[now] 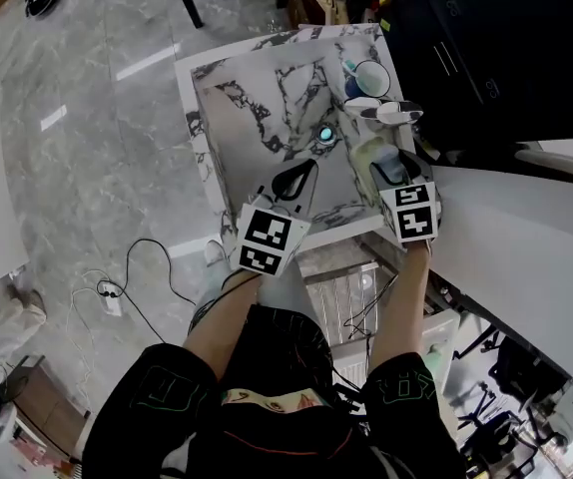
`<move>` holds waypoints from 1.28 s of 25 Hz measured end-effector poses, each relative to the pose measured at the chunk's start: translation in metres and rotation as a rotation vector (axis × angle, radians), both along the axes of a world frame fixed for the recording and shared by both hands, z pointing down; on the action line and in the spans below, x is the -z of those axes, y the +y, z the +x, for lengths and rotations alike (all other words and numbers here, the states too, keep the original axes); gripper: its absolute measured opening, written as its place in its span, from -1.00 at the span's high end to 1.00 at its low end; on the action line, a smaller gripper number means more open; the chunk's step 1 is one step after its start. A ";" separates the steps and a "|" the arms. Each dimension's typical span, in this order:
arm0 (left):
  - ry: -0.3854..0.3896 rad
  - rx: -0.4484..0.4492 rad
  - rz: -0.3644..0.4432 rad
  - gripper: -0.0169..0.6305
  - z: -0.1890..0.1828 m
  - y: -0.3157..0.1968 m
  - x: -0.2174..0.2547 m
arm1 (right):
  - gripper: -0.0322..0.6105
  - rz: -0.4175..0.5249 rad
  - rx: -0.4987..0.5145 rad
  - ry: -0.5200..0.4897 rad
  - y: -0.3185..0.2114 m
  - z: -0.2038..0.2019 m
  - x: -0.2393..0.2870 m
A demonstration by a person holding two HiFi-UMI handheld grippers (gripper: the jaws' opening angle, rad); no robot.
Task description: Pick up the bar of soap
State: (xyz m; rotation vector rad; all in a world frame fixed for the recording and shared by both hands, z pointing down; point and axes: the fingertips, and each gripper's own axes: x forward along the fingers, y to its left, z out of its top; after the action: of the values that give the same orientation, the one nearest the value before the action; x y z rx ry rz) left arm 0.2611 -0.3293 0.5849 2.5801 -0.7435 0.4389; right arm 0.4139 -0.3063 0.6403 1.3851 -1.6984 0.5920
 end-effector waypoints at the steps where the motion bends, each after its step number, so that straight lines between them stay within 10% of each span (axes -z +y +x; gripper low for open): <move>1: -0.001 0.000 0.004 0.92 -0.002 0.000 0.001 | 0.11 0.019 -0.019 -0.004 0.000 0.001 0.001; 20: 0.021 0.011 0.062 0.92 -0.047 0.000 0.032 | 0.11 0.462 -0.319 -0.144 0.008 -0.019 0.095; 32: 0.052 0.019 0.146 0.92 -0.070 -0.011 0.076 | 0.11 0.759 -0.330 -0.292 0.008 -0.067 0.186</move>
State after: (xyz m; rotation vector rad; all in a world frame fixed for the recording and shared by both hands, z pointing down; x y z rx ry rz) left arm 0.1914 -0.3402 0.5093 2.7054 -0.8090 0.3213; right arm 0.3473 -0.2987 0.4540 2.2322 -2.0528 0.3380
